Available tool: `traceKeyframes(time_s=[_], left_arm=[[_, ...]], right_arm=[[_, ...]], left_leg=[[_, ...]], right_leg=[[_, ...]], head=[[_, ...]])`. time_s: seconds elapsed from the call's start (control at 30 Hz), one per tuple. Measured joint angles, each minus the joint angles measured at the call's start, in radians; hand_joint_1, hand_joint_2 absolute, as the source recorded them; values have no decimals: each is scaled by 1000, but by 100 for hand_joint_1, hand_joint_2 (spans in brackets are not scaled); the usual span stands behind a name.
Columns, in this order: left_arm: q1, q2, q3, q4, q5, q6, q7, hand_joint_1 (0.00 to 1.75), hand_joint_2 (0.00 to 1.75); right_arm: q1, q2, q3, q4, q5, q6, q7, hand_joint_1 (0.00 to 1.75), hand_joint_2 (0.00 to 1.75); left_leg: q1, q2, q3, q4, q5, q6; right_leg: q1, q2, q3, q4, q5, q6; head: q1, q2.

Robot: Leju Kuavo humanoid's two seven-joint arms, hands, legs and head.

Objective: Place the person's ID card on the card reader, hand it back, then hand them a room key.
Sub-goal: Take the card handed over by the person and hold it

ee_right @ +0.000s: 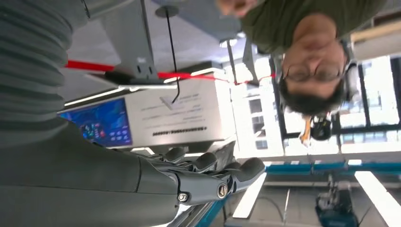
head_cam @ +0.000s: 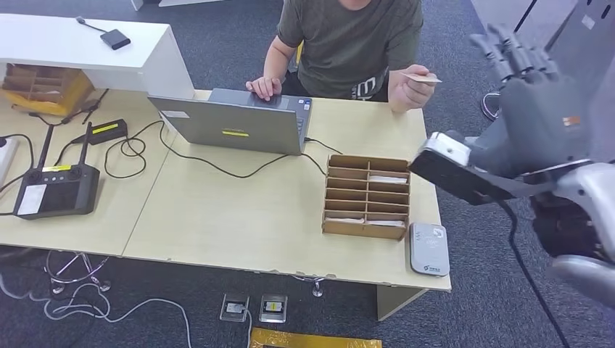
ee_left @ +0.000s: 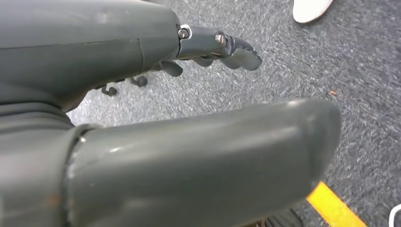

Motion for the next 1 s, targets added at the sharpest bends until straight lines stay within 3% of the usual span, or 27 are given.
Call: traceKeyframes(time_s=[0.13,0.4,0.6,1.0], left_arm=[[2,1,0,0,-38,-37,5,0,0],[5,6,-1,0,-76,-73,16,0,0],[8,9,-2,0,-104,-97,21,0,0],[13,18,-3,0,-152,-116,28,0,0]], right_arm=[[8,70,103,105,65,3,0,0,175],[117,109,122,171,141,80,0,0,175],[232,147,46,226,110,94,1,0,175],[416,177,-161,277,266,125,2,0,175]], left_leg=[[0,-2,-1,0,0,0],[0,0,0,0,0,0],[0,0,0,0,0,0],[0,0,0,0,0,0]], right_leg=[[0,-1,-1,0,0,0],[0,0,-1,-1,0,0],[0,0,0,-1,0,0],[0,0,-1,-1,0,0]], head=[[-1,0],[0,0],[0,0],[0,0]])
